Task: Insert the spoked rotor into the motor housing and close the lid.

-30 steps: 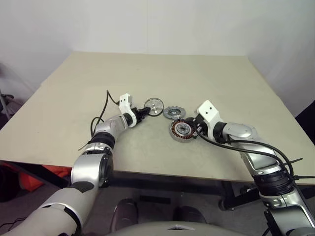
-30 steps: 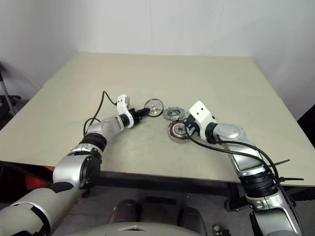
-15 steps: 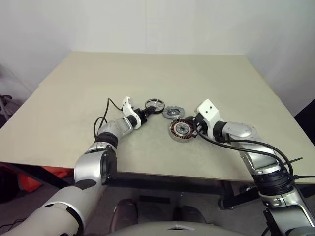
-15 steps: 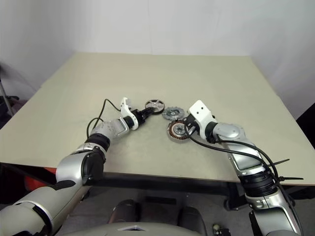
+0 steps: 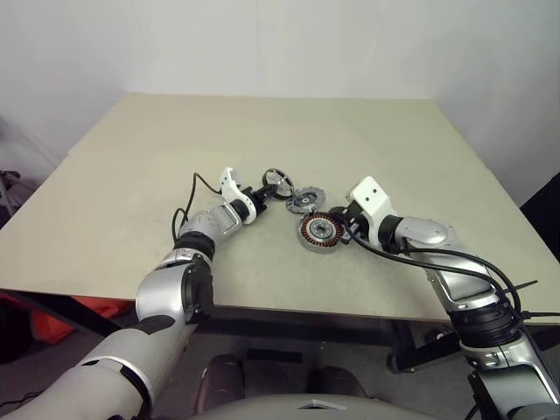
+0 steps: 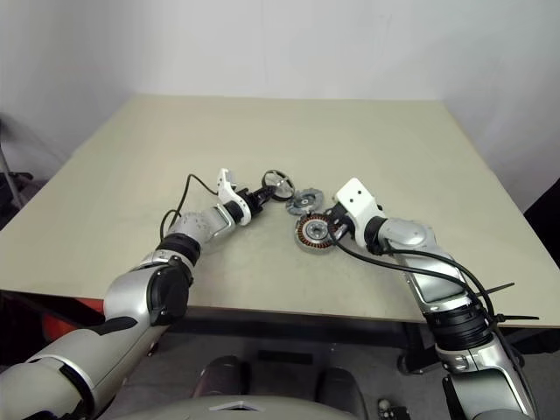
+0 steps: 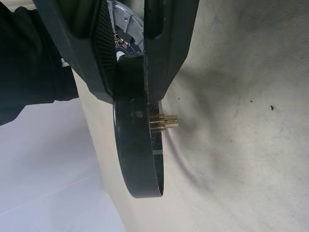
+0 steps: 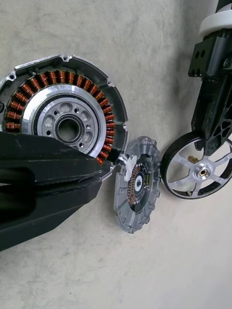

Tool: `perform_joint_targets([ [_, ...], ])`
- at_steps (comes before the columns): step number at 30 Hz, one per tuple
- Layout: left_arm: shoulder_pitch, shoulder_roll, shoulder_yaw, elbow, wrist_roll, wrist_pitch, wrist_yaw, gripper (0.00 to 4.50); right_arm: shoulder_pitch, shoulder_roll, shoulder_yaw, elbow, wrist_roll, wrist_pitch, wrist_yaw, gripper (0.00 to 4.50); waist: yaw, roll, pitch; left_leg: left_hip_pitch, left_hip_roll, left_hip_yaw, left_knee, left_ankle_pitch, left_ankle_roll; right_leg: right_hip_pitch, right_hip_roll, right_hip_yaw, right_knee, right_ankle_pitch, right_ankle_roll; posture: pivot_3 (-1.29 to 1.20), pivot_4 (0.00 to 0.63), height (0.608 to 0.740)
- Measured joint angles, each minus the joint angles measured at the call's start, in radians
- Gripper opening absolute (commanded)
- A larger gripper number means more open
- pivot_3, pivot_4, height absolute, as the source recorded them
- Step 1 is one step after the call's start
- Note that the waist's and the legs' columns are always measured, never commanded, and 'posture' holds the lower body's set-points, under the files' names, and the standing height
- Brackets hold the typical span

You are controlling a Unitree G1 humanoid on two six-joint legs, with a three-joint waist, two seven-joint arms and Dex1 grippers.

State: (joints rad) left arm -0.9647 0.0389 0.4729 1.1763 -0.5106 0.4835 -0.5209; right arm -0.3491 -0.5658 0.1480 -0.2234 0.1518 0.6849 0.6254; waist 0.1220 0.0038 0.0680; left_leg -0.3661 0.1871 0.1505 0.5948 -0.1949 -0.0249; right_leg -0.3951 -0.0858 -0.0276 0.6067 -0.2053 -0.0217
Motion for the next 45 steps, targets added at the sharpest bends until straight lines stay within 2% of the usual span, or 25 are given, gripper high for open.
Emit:
perform_joint_targets([
  [4, 0.0, 0.001, 0.022, 0.004, -0.018, -0.001, 0.001, 0.44, 0.0, 0.0, 0.0, 0.001, -0.003, 0.0, -0.004, 0.0, -0.001, 0.0, 0.0, 0.0, 0.0, 0.0, 0.0, 0.0, 0.0, -0.001, 0.0, 0.0, 0.0, 0.001, -0.002, 0.0, 0.0, 0.74],
  [8, 0.001, 0.043, 0.125, 0.016, -0.105, 0.009, 0.002, 0.44, 0.0, -0.016, 0.0, 0.013, -0.016, -0.001, -0.008, 0.0, -0.003, 0.0, 0.001, -0.003, 0.0, 0.0, 0.0, 0.0, 0.0, -0.004, 0.001, 0.0, 0.0, 0.001, -0.002, 0.0, 0.0, 0.74],
  [11, 0.001, 0.096, 0.203, 0.005, -0.189, 0.074, -0.02, 0.44, 0.013, -0.048, 0.0, 0.012, -0.023, -0.003, -0.001, 0.0, 0.001, 0.0, 0.001, -0.004, 0.0, 0.0, -0.001, 0.0, 0.0, -0.004, 0.0, 0.0, -0.001, 0.001, -0.002, 0.0, 0.0, 0.74],
  [14, 0.001, 0.101, 0.217, -0.035, -0.234, 0.172, -0.063, 0.44, 0.037, -0.078, 0.0, 0.009, -0.033, -0.005, 0.006, 0.0, 0.012, -0.001, 0.001, -0.006, -0.002, 0.001, -0.001, -0.001, 0.001, -0.004, -0.002, 0.0, -0.001, 0.0, -0.001, 0.0, 0.0, 0.74],
  [18, 0.02, 0.067, 0.182, -0.134, -0.263, 0.328, -0.119, 0.44, 0.082, -0.122, -0.003, -0.002, -0.035, -0.006, 0.014, 0.0, 0.014, -0.002, 0.001, -0.007, -0.005, 0.001, -0.001, -0.001, 0.002, -0.004, -0.005, 0.0, -0.002, 0.0, 0.0, 0.0, 0.0, 0.74],
  [24, 0.152, -0.003, 0.042, -0.341, -0.284, 0.609, -0.151, 0.44, 0.149, -0.214, -0.045, -0.04, -0.039, -0.002, 0.026, 0.0, 0.005, -0.002, 0.002, -0.005, -0.004, 0.001, -0.001, -0.001, 0.003, -0.004, -0.004, 0.0, -0.001, -0.001, 0.0, 0.0, 0.0, 0.74],
  [29, 0.226, -0.024, -0.029, -0.436, -0.287, 0.732, -0.15, 0.44, 0.177, -0.232, -0.057, -0.061, -0.039, 0.005, 0.026, 0.0, 0.002, -0.002, 0.002, -0.004, -0.003, 0.001, -0.001, -0.003, 0.005, -0.004, -0.004, 0.0, -0.001, -0.001, 0.001, 0.0, 0.0, 0.74],
  [36, 0.252, -0.04, -0.093, -0.479, -0.281, 0.768, -0.149, 0.44, 0.181, -0.233, -0.057, -0.073, -0.039, 0.009, 0.021, 0.0, 0.003, -0.002, 0.002, -0.005, -0.004, 0.001, -0.001, -0.004, 0.006, -0.003, -0.004, 0.0, -0.002, -0.001, 0.001, 0.0, 0.0, 0.74],
  [45, 0.244, -0.06, -0.139, -0.438, -0.253, 0.716, -0.165, 0.44, 0.178, -0.229, -0.053, -0.073, -0.041, 0.015, 0.007, 0.0, 0.003, -0.002, 0.002, -0.005, -0.005, 0.001, -0.001, -0.004, 0.007, -0.003, -0.004, 0.0, -0.002, -0.001, 0.001, 0.0, 0.0, 0.74],
])
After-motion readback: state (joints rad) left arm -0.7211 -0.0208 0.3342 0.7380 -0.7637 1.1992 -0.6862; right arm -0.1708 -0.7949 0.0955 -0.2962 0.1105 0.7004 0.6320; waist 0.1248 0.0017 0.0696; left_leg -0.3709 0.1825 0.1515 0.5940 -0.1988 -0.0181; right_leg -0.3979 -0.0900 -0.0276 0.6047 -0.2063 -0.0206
